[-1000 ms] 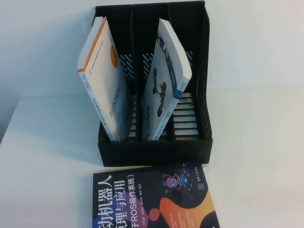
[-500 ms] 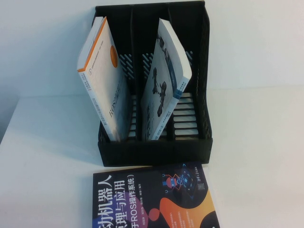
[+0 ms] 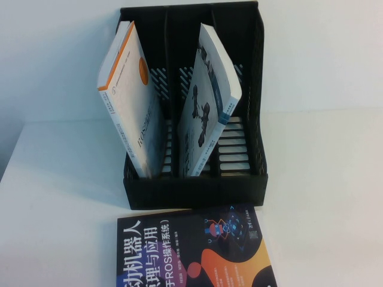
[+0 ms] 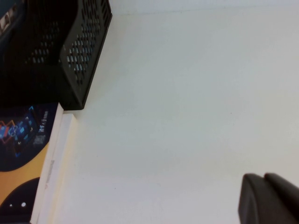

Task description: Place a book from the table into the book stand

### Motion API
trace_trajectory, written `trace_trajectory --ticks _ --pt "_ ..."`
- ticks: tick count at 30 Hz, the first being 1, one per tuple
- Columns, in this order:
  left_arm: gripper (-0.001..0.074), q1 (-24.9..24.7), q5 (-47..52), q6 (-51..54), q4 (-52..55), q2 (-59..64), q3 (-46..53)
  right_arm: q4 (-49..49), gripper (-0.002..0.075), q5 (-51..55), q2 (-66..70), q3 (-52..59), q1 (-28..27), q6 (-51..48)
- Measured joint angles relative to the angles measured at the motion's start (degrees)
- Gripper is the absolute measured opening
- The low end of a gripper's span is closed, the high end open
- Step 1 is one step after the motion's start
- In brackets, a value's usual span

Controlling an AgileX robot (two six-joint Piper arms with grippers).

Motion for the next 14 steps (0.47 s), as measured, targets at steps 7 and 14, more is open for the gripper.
trace_trajectory --ticks 7,14 --pt "-0.0004 0.00 0.00 2.36 0.00 0.00 0.00 0.00 0.0003 0.00 0.00 0.00 0.00 0.00" --pt "-0.0004 0.00 0.00 2.48 0.00 0.00 0.00 0.00 0.0003 0.00 0.00 0.00 0.00 0.00"
